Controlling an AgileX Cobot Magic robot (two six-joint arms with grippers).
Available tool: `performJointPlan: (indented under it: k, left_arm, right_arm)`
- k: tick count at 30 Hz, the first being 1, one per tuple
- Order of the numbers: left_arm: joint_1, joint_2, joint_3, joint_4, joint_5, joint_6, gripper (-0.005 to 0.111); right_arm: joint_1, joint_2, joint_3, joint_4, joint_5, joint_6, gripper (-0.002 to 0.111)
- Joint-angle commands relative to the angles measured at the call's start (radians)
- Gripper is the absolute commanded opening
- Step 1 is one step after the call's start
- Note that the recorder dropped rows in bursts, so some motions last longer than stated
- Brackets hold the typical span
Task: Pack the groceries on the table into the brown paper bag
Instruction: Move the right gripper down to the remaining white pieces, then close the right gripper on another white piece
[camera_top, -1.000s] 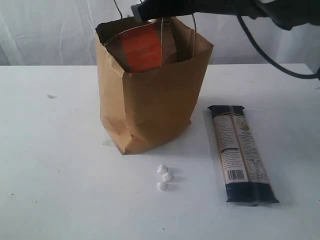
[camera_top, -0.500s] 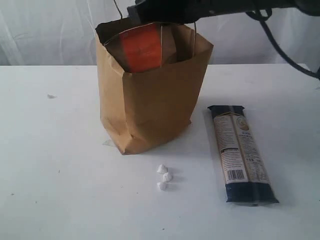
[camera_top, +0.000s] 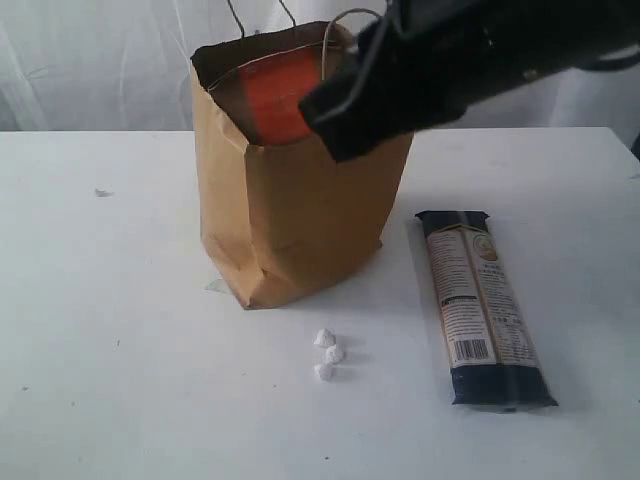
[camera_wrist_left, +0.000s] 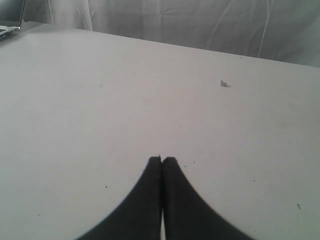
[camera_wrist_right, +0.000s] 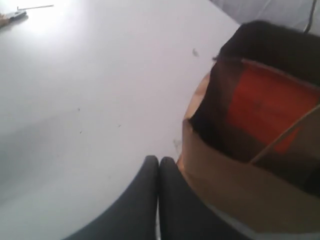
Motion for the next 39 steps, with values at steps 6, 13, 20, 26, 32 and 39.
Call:
performJointPlan:
  k: [6,13,20,26,32,39]
  left_arm:
    - [-0.003,-0.004,0.003,0.003,-0.003,0.0,0.0]
    - [-0.003,-0.004,0.003,0.003,-0.003,0.0,0.0]
    - [-0.003,-0.004,0.003,0.003,-0.003,0.0,0.0]
    - [-0.003,-0.004,0.003,0.003,-0.003,0.0,0.0]
    - [-0.003,-0.004,0.003,0.003,-0.003,0.0,0.0]
    - [-0.003,-0.004,0.003,0.003,-0.003,0.0,0.0]
  right_arm:
    - [0.048,-0.028,0.306,-0.041,-0.167,0.006,0.0]
    - [0.053,0.152,0.406,-0.037,-0.176,-0.006,0.0]
    - [0.053,0.328,0.4,-0.003,-0.302,-0.012,0.0]
    - [0.053,0.406,0.388,-0.003,-0.288,-0.049,0.013]
    - [0.053,0.441,0.388,-0.001,-0.373,-0.054,0.032]
    - [0.053,0.445,0.388,0.082,-0.638,-0.047,0.032]
